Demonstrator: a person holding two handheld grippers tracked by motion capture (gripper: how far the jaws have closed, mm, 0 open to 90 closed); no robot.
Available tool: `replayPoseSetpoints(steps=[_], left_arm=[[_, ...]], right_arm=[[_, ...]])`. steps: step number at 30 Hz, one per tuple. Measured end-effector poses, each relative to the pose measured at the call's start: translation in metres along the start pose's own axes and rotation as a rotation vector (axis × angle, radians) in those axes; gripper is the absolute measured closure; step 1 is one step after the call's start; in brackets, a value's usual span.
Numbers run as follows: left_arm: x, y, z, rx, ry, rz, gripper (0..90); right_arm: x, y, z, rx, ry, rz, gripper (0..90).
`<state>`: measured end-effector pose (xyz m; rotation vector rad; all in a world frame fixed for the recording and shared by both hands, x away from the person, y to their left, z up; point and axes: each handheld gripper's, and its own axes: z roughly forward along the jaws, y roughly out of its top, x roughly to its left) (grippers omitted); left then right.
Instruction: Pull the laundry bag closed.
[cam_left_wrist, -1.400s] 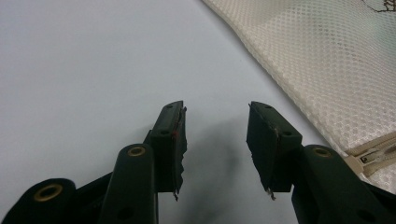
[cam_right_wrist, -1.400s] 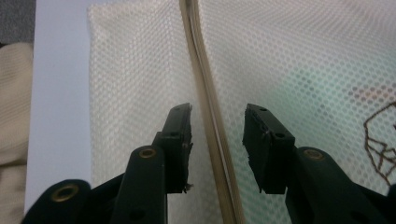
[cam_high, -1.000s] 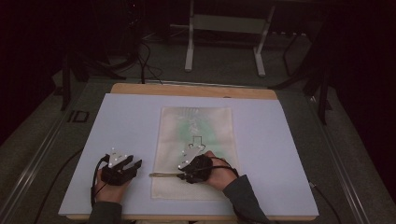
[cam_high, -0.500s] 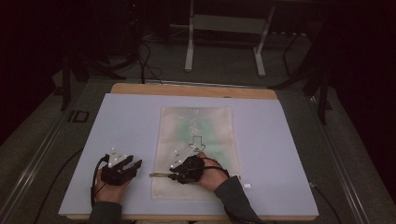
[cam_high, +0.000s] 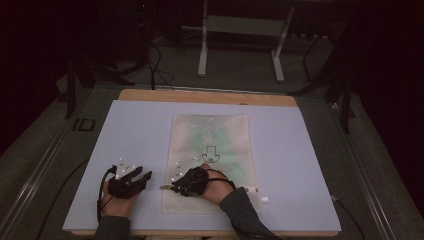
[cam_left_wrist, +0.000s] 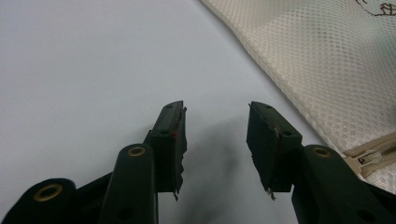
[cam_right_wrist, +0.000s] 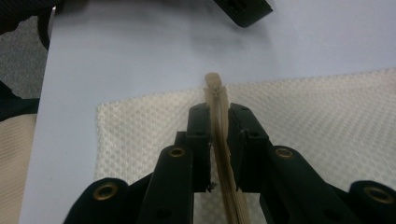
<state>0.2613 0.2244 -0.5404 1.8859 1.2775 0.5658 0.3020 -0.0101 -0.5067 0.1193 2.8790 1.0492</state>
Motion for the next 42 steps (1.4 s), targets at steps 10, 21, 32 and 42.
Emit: replayPoseSetpoints(steps=[10,21,32,42], left_arm=[[0.0,0.0,0.0,-0.004,-0.003,-0.002,56.1],[0.001,0.0,-0.001,-0.007,-0.006,-0.008,56.1],[0.002,-0.001,-0.002,-0.015,-0.014,-0.019,56.0],[0.002,-0.001,-0.002,-0.015,-0.021,-0.017,55.9]], right_arm=[[0.0,0.011,0.01,-0.007,0.01,0.002,77.9],[-0.001,0.023,0.024,-0.001,0.009,0.009,76.4],[-0.003,0.03,0.039,0.025,0.021,0.015,74.9],[-0.005,0.033,0.049,0.064,0.015,0.031,79.9]])
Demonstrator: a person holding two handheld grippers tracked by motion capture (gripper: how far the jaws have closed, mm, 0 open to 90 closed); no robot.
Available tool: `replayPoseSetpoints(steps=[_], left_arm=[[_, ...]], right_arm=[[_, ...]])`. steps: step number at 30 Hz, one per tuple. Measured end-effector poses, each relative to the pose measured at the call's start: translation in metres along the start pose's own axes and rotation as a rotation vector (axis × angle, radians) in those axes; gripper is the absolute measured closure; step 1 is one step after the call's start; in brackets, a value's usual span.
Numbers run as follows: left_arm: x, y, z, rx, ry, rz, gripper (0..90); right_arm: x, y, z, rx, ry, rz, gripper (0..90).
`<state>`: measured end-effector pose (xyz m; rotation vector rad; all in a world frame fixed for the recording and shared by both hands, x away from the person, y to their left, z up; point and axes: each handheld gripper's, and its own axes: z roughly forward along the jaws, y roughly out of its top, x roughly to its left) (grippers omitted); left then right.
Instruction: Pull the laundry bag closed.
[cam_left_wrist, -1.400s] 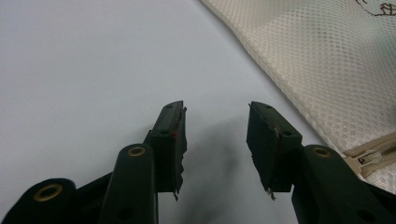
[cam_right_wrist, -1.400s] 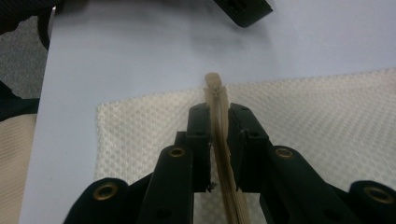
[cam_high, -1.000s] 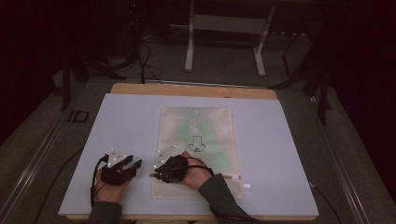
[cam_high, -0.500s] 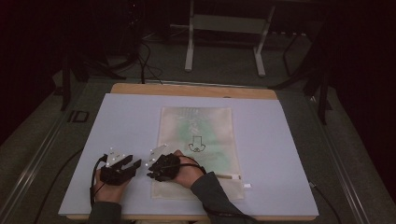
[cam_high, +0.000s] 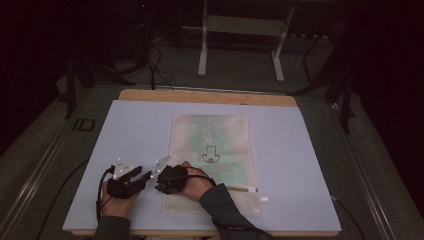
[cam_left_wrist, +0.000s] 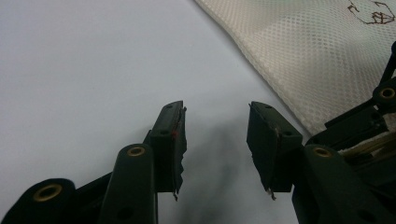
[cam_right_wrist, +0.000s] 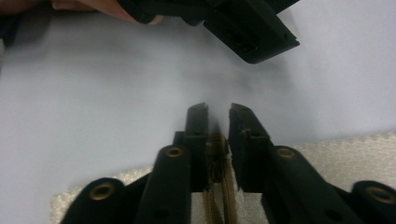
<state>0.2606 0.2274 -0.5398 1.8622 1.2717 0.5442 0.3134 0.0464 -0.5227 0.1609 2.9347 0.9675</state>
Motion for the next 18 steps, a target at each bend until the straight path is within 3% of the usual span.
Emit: replayPoseSetpoints(steps=[18], left_arm=[[0.0,0.0,0.0,-0.002,-0.002,0.001,55.6]], right_arm=[[0.003,-0.002,-0.021,-0.071,-0.009,-0.003,80.7]])
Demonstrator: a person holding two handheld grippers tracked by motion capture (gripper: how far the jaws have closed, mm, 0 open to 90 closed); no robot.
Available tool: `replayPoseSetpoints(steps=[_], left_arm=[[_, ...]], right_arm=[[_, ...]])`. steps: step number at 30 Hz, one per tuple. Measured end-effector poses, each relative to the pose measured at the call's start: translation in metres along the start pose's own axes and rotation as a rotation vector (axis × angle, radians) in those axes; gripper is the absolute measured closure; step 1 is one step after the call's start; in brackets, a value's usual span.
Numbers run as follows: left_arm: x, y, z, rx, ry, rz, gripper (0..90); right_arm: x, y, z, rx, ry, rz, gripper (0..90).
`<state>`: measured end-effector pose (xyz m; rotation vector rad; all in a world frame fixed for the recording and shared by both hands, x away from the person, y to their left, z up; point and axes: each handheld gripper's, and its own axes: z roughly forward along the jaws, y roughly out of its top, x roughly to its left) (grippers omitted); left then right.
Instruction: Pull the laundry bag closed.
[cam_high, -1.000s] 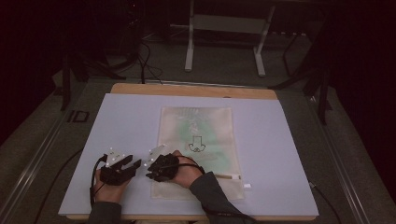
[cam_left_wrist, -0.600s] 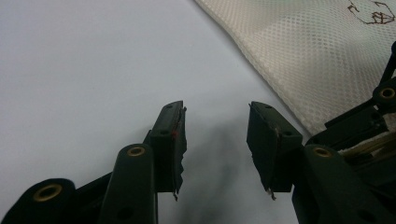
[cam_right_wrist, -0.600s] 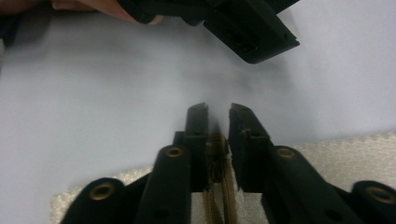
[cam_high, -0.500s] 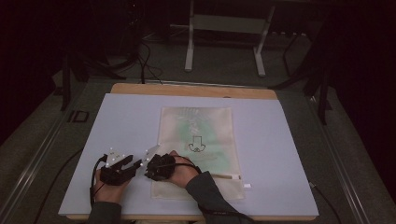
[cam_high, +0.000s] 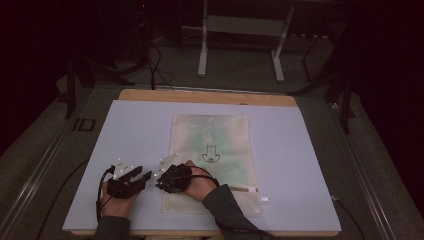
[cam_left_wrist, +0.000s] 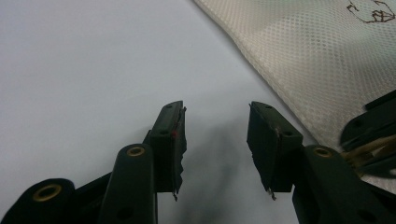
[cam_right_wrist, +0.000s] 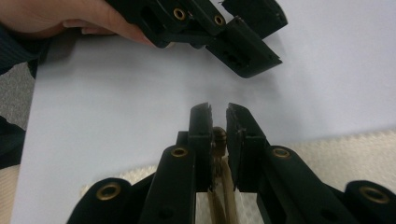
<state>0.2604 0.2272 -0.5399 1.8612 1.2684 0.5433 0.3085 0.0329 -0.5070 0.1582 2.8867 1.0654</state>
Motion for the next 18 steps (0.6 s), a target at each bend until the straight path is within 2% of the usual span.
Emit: replayPoseSetpoints(steps=[7,11,18], left_arm=[[0.0,0.0,0.0,0.0,0.002,0.001,55.6],[0.0,0.0,0.0,0.0,0.002,0.002,55.6],[-0.001,0.0,0.0,-0.001,0.005,0.01,55.6]], right_arm=[[0.002,-0.01,-0.013,-0.002,-0.007,-0.001,80.4],[0.001,-0.015,-0.015,0.007,-0.007,0.0,80.3],[-0.004,-0.022,-0.014,0.027,0.01,0.024,75.2]])
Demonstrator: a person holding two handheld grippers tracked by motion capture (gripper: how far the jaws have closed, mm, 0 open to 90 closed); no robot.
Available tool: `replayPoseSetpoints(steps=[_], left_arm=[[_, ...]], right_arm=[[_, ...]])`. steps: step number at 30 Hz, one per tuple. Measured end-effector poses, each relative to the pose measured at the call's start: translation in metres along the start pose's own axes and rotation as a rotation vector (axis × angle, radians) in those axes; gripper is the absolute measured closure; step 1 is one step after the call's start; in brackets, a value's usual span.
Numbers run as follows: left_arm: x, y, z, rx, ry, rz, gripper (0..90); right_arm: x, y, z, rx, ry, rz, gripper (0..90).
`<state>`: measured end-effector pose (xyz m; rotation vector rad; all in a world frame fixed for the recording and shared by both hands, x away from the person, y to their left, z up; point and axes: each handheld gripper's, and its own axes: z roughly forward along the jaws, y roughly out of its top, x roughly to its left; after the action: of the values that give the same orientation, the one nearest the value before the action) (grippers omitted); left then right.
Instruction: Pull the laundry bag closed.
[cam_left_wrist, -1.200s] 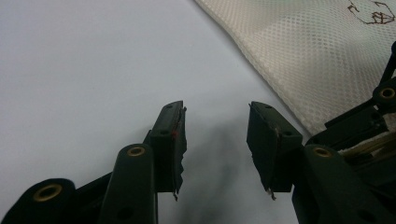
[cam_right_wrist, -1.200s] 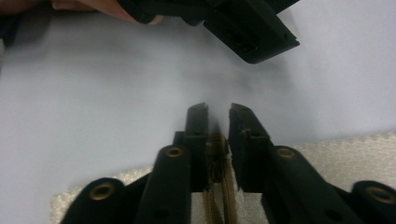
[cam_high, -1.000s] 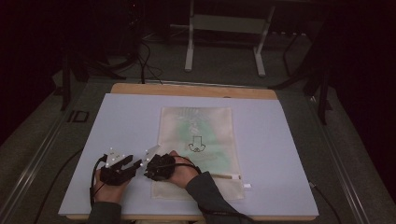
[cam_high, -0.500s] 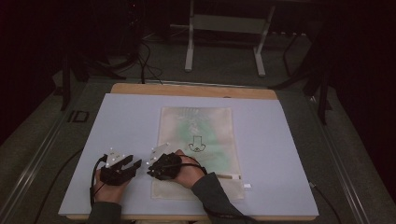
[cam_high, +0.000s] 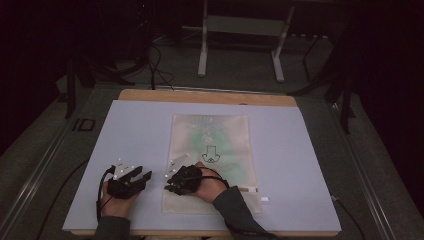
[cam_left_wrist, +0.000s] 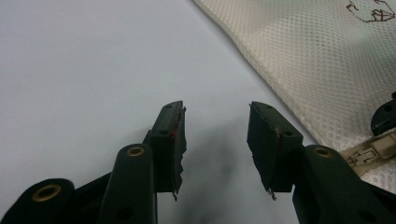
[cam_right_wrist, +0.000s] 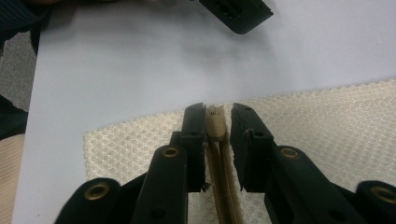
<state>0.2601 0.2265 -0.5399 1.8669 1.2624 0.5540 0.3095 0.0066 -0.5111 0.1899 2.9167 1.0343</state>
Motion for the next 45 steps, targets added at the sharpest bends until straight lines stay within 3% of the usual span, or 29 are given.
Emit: replayPoseSetpoints(steps=[11,21,28,38,45], left_arm=[[0.0,0.0,0.0,-0.001,-0.004,0.003,56.0],[-0.002,0.0,-0.001,-0.004,-0.018,0.01,59.7],[-0.008,-0.001,-0.006,-0.002,-0.054,0.032,68.3],[-0.013,-0.003,-0.011,0.029,-0.09,0.074,88.2],[-0.018,-0.005,-0.015,0.047,-0.131,0.111,88.8]], right_arm=[[-0.004,0.004,0.006,0.077,0.025,0.004,80.9],[-0.007,0.003,0.009,0.094,0.049,0.009,81.6],[-0.008,0.001,0.01,0.086,0.06,0.016,81.7],[-0.008,0.001,0.01,0.088,0.062,0.012,81.7],[-0.009,0.0,0.009,0.082,0.068,0.018,81.7]])
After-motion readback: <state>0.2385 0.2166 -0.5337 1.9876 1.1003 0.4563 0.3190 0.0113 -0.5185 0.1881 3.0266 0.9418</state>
